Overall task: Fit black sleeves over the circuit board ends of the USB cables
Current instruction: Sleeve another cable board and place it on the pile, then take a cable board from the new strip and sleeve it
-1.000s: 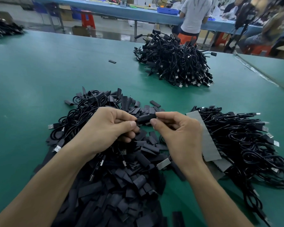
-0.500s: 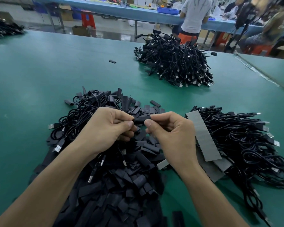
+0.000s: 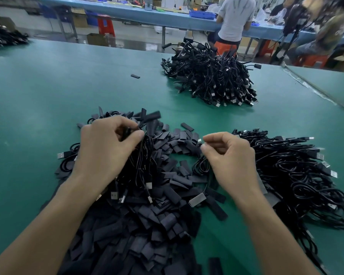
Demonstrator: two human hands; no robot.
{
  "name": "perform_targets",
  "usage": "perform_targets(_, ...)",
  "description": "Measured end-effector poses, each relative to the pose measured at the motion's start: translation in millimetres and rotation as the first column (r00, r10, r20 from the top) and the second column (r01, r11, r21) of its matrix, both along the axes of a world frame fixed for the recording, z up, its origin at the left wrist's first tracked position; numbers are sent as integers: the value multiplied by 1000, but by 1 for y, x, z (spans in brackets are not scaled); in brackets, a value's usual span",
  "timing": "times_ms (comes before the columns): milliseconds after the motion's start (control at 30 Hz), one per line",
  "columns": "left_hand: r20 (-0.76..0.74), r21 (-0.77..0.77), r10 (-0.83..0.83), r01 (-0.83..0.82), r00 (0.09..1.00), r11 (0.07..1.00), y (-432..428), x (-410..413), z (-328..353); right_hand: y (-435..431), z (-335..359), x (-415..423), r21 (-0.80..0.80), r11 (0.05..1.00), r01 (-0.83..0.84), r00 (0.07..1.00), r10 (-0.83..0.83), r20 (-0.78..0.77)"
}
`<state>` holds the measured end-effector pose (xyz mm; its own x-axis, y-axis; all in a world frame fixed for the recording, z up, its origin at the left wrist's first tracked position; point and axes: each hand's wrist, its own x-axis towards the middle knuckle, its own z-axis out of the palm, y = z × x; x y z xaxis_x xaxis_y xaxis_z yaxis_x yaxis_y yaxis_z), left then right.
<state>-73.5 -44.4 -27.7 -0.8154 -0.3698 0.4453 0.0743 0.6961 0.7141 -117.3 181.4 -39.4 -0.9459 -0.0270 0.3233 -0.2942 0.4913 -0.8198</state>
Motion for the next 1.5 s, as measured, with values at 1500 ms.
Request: perform_targets(1500, 53, -200, -77, 86, 996, 976, 11, 0, -6, 20, 50, 10, -181, 976, 118, 773, -205, -600)
